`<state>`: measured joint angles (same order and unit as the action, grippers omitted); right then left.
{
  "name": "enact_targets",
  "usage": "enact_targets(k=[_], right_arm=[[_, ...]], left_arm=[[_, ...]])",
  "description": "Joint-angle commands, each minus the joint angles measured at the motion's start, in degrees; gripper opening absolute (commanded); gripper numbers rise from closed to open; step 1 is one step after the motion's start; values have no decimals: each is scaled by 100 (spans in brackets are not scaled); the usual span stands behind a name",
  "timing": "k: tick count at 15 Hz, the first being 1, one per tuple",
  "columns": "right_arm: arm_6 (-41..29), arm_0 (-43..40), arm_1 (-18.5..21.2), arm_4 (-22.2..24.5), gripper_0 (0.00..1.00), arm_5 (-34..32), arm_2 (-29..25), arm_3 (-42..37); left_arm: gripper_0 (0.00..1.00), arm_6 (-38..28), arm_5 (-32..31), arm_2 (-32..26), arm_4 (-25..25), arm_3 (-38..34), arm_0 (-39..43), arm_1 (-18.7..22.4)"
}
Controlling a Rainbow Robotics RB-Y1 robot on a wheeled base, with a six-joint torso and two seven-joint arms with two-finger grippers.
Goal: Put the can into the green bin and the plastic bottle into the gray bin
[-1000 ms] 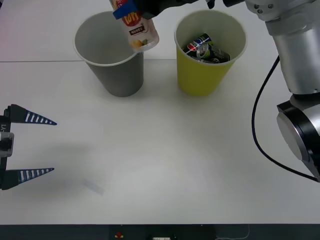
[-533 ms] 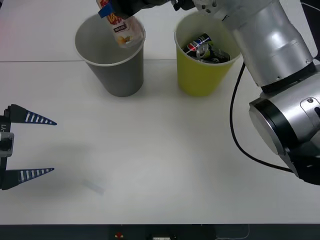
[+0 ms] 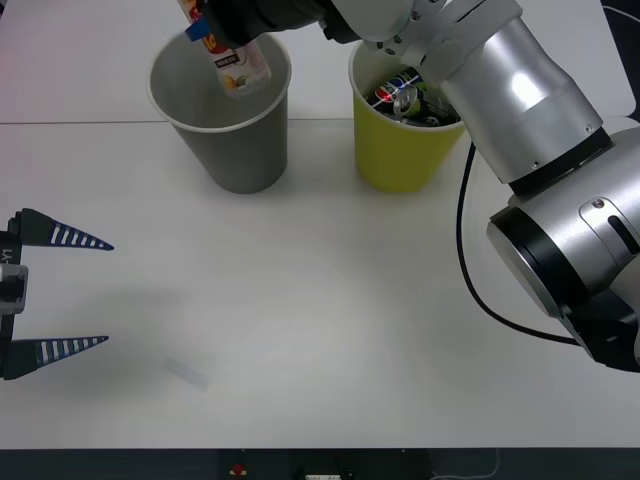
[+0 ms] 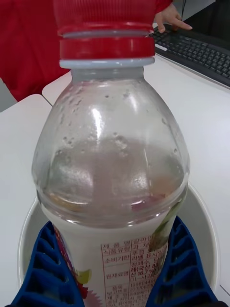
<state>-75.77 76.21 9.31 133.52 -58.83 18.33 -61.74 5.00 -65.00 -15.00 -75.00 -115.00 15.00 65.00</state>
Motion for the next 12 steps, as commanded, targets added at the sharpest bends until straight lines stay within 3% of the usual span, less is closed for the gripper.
enact_targets(k=[1,2,9,12], right_arm=[[1,-10,0,-63,86,12,4,4],[1,-10,0,-90,100,12,-4,-4],[36,-1,88,-353,100,-93,4,-75],[54,-45,545,-740,100,-946,-4,-769]], left_arm=[[100,0,0,0,0,0,0,0],[100,0,0,0,0,0,0,0],[100,0,0,0,0,0,0,0],[100,0,0,0,0,0,0,0]])
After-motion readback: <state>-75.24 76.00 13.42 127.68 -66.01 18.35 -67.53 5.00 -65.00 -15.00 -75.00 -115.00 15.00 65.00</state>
